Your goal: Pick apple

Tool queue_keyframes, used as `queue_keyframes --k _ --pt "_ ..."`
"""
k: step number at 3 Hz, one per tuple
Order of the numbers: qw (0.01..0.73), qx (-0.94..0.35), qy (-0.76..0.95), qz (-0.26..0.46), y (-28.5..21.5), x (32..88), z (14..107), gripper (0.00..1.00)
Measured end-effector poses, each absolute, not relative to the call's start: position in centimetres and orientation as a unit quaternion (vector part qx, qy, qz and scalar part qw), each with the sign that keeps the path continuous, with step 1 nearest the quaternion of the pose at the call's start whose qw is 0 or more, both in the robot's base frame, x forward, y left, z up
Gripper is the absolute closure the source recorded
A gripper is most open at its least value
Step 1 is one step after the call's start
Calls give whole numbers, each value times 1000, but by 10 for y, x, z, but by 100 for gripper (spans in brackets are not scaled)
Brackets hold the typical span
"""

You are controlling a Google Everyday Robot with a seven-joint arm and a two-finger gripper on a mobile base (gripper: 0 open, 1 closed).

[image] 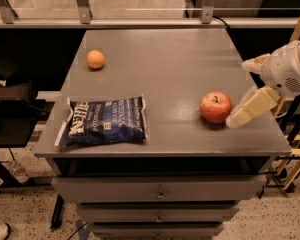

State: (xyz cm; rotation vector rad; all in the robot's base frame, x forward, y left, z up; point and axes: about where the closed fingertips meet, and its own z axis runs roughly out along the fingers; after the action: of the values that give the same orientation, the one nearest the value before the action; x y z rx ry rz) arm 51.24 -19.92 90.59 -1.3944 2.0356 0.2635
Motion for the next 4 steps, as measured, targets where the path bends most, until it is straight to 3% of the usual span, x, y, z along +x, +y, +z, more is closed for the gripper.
queue_keyframes --k 3,4 --pt "312 -531 779 118 -188 527 867 0" --pt "302 -536 780 117 -184 529 858 19"
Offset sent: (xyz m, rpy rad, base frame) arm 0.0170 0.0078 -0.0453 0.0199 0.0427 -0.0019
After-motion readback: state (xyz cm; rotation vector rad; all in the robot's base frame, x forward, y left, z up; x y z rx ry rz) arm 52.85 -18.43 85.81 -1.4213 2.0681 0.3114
